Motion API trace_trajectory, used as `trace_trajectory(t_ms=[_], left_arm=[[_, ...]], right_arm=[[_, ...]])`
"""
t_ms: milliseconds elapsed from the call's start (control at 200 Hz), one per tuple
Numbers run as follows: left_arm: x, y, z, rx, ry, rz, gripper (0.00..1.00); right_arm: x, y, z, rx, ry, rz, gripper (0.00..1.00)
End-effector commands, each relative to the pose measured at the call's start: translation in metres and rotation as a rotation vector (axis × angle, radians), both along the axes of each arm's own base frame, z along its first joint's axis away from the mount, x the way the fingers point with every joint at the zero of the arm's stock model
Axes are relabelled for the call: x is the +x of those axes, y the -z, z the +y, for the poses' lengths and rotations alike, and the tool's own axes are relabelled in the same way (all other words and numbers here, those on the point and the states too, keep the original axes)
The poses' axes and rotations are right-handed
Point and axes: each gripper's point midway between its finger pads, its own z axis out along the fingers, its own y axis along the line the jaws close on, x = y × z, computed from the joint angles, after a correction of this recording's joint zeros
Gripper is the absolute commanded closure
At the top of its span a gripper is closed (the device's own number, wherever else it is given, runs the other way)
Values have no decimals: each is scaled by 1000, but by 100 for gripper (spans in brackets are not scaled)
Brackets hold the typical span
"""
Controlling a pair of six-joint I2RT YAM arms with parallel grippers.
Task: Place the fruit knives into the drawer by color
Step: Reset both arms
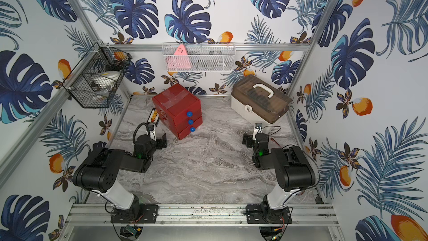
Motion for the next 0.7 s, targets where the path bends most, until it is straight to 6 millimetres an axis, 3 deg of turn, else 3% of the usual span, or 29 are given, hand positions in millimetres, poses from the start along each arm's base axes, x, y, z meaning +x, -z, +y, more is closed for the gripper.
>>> trace_trajectory(t_ms=[0, 300, 380, 420, 500, 555, 660, 695], left_arm=[[4, -11, 1, 11, 0, -46, 1], [3, -10, -5, -2, 28, -42, 1], [-7, -14, -41, -43, 300, -77, 1], [-11, -18, -41, -50, 309, -108, 1], [-9, -15, -40, -47, 309, -90, 1], [-3, -12, -33, -50, 261, -67, 1], [5, -10, -5, -24, 67, -41, 1], [5, -9, -2, -20, 47, -39, 1]], right_arm=[[1, -4, -1, -10, 5, -15, 0], [1, -3, -3, 11, 9, -7, 0], [-3, -6, 24, 85, -234, -20, 0], [-10, -10, 38, 80, -338, -49, 0], [-18, -12, 40, 81, -353, -79, 0], [-16, -11, 37, 80, -335, -70, 0], [4, -3, 1, 61, -73, 1, 0], [3, -2, 0, 59, -65, 8, 0]])
